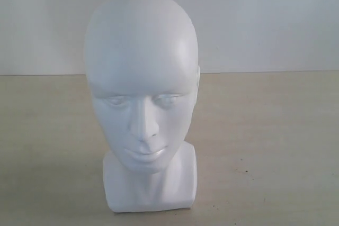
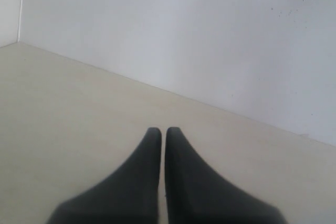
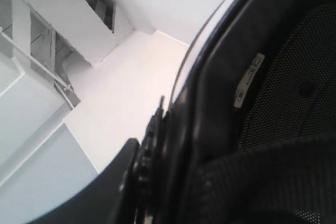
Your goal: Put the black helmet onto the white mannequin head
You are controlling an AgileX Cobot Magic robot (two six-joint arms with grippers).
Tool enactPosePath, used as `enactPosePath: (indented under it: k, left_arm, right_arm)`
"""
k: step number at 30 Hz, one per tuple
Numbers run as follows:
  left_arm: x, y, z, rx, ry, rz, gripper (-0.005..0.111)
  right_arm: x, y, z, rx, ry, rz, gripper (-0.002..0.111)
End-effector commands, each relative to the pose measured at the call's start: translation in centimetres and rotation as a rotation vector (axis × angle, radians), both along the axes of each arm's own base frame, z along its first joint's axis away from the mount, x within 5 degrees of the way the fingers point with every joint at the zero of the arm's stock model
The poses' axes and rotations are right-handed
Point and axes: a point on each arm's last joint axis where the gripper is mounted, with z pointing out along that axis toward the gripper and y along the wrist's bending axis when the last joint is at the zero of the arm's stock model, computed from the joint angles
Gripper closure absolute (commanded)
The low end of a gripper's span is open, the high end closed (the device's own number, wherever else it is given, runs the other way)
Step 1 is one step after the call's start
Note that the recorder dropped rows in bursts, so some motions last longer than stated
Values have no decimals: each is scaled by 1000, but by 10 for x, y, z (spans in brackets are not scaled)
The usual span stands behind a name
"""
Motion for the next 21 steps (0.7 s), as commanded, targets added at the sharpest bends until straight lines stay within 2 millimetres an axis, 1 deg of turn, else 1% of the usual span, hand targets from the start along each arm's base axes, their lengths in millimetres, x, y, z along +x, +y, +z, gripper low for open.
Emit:
enactPosePath:
  k: [1, 3, 8, 11, 16, 21]
  left_arm:
    - [0, 0, 0, 4, -4, 2, 102]
    - [0, 0, 0, 4, -4, 2, 102]
    - [0, 0, 0, 4, -4, 2, 102]
    - [0, 0, 0, 4, -4, 2, 102]
    - [0, 0, 0, 4, -4, 2, 102]
    - [0, 0, 0, 4, -4, 2, 102]
  right_arm:
    - [-4, -4, 10, 59, -69, 15, 108]
    - [-2, -4, 11, 48, -84, 30, 108]
    - [12, -7, 11, 61, -84, 57, 108]
    - [24, -10, 9, 71, -67, 48, 108]
    - [56, -7, -1, -20, -21, 61, 108]
    - [74, -11, -7, -6, 32, 41, 108]
